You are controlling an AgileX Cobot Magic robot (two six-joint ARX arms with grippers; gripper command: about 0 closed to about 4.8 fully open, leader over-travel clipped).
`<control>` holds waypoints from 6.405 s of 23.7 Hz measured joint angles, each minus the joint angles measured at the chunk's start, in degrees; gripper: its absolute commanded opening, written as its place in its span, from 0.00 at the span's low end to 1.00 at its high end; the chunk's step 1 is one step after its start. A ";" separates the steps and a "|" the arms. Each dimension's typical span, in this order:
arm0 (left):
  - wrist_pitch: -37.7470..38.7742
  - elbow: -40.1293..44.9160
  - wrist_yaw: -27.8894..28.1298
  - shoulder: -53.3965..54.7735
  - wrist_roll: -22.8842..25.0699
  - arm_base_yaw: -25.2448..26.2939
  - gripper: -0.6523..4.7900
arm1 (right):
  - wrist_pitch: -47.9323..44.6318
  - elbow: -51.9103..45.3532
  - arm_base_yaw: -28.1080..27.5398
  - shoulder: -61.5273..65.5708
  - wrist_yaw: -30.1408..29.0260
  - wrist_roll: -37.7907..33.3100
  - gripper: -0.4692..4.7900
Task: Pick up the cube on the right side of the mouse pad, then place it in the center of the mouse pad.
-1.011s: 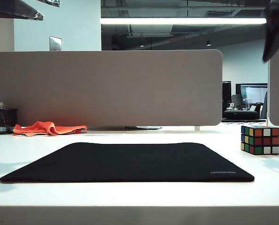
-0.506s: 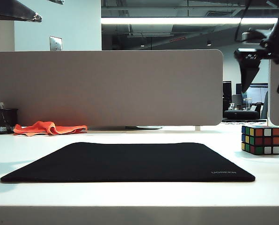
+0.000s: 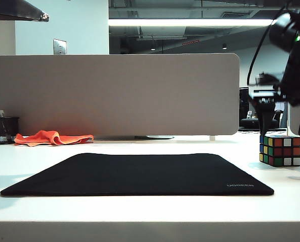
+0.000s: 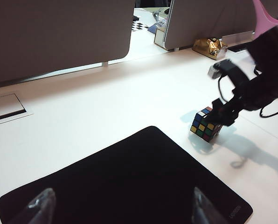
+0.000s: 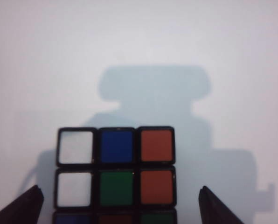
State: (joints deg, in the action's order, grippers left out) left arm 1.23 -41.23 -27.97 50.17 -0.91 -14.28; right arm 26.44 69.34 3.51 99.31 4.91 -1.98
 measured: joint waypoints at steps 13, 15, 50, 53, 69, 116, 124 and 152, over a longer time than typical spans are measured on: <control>1.16 0.00 0.00 0.00 0.00 0.00 0.81 | -1.68 -0.02 -0.13 3.19 -0.04 0.02 1.00; 1.18 0.00 0.00 0.00 0.00 0.00 0.80 | -1.70 -0.02 -0.13 3.19 -0.02 0.00 0.99; 2.43 0.00 0.00 0.02 0.00 0.00 0.80 | 0.83 3.26 4.66 -15.02 -5.62 -0.07 0.75; 2.47 0.00 0.00 0.02 0.02 -0.02 0.80 | 3.48 7.82 8.85 -14.88 -6.08 -0.07 0.75; 15.82 -0.02 10.97 0.00 5.44 0.04 0.80 | 3.28 19.06 24.96 2.93 -6.45 -0.09 0.75; 17.86 -0.02 11.67 -0.07 6.03 0.04 0.11 | 5.66 18.32 14.73 -18.05 -3.21 1.84 0.08; 14.21 -0.02 11.74 -3.10 4.92 0.04 0.11 | 1.22 5.92 8.68 -32.02 2.95 1.86 0.08; 14.36 22.14 19.21 -29.05 -3.78 -5.11 0.11 | 7.48 -34.12 8.85 -68.26 1.81 -0.33 0.13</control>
State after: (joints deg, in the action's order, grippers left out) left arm 15.59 -19.09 -8.75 21.12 -4.69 -19.40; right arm 33.91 35.22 12.36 31.05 6.72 -2.31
